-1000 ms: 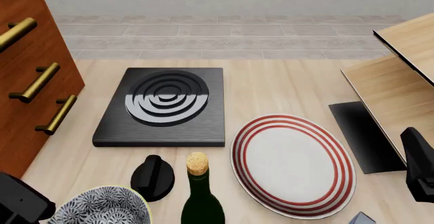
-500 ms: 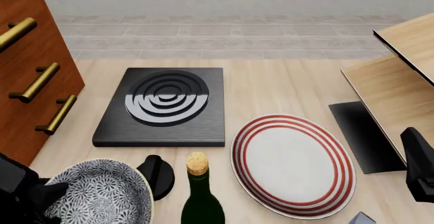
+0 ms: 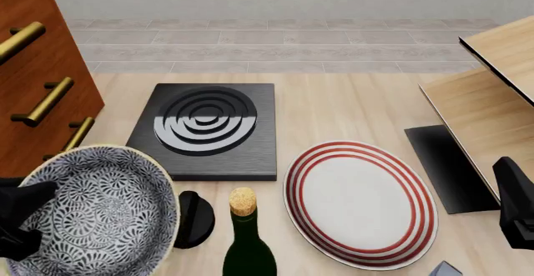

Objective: Put the bowl on the top of the cabinet.

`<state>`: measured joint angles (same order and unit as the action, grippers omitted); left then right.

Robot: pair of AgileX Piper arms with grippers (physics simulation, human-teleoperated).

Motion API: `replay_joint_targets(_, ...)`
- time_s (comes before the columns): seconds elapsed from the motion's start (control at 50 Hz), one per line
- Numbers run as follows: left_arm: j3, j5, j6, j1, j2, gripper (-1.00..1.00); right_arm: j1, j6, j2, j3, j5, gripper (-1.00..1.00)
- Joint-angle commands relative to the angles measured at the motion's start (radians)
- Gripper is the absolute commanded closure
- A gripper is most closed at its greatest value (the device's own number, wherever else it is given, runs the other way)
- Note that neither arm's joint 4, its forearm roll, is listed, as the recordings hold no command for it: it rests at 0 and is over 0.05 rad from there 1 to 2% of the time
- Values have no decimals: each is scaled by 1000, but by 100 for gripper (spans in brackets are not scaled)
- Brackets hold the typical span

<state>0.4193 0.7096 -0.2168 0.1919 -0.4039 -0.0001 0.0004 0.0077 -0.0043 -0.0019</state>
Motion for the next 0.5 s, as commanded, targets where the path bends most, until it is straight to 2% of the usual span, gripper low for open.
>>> replay_joint_targets(0.02,118,11,35,-29,-7,100,0,0,0,0,0,-100)
replay_joint_targets(0.06,144,10,31,-37,-6,100,0,0,0,0,0,-100)
replay_joint_targets(0.1,167,20,66,-33,-26,100,0,0,0,0,0,-100)
replay_joint_targets(0.18,181,9,67,-57,-31,100,0,0,0,0,0,-100)
replay_joint_targets(0.26,247,-7,99,-114,-53,100,0,0,0,0,0,-100)
replay_joint_targets(0.4,298,-14,136,-149,-64,100,0,0,0,0,0,-100)
replay_joint_targets(0.5,360,-42,175,-215,-98,100,0,0,0,0,0,-100)
